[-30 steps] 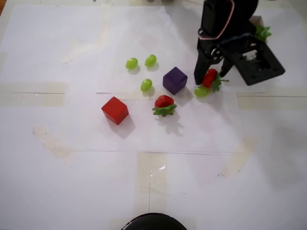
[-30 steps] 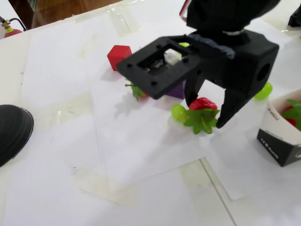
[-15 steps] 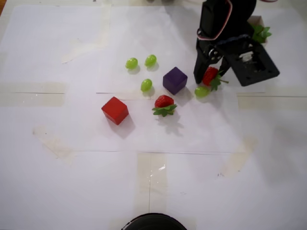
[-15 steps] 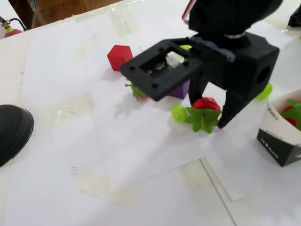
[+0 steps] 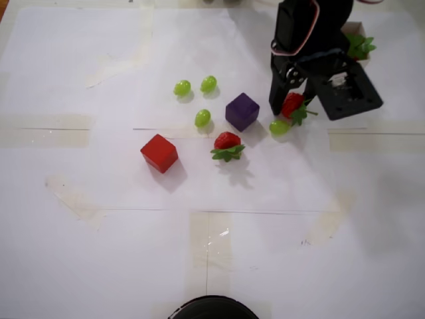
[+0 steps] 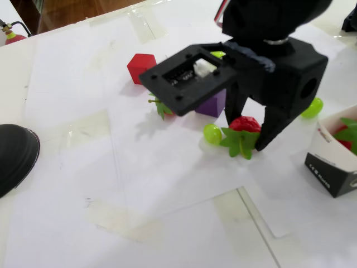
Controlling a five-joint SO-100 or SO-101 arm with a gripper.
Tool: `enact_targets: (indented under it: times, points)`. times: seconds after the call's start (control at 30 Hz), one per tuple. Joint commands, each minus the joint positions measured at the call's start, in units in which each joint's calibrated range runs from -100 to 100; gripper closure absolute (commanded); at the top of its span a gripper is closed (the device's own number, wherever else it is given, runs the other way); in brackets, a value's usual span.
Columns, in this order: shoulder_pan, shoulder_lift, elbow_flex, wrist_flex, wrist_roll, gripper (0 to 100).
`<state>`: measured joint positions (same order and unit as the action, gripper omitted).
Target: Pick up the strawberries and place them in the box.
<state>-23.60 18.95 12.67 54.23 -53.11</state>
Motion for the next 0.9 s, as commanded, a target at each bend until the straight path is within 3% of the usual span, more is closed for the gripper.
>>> enact_targets:
  times: [0.0,0.5,0.87]
  points:
    - [-0.89,-5.02,-1.31,1.24,1.07,87]
    - [-1.77,-11.81,-29.22,26.73,2.00,87]
    - [-12.51,-15.76,-34.40,37.52,-4.49,87]
